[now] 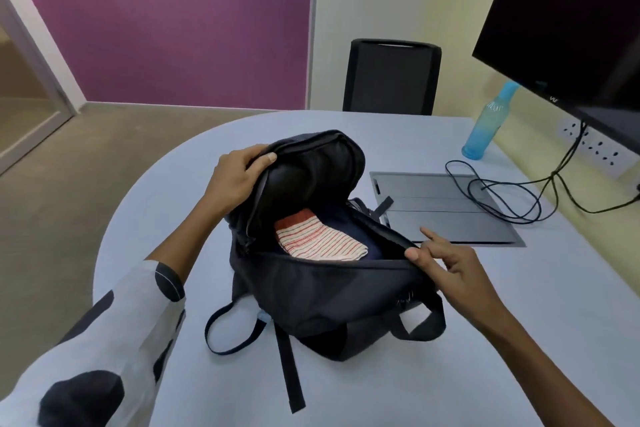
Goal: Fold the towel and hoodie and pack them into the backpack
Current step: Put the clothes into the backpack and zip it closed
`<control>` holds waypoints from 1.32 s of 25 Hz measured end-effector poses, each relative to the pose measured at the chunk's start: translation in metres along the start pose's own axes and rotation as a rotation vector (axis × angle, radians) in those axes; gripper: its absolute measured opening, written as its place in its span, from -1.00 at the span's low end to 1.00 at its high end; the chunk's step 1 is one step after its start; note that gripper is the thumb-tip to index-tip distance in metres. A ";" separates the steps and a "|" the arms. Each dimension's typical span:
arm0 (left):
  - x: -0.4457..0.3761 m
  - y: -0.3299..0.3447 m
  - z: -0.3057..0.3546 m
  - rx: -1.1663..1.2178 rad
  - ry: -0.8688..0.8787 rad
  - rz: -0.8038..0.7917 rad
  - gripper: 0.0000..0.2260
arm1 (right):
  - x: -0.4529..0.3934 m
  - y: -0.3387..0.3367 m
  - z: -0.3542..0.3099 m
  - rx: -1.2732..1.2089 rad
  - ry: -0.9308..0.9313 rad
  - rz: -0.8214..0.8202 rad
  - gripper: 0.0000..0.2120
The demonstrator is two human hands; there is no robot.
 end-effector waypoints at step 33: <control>-0.002 0.043 0.065 -0.228 0.099 -0.129 -0.62 | -0.044 0.028 0.090 -0.239 0.295 0.205 -0.89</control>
Point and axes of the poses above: each hand's wrist, its own x-axis away from the middle knuckle, its own y-axis out of the palm, z = x × y, the point moved 2 cm from there along -x, towards the middle knuckle, and after that the axes turned 4 degrees about -z, right-handed, at the moved point
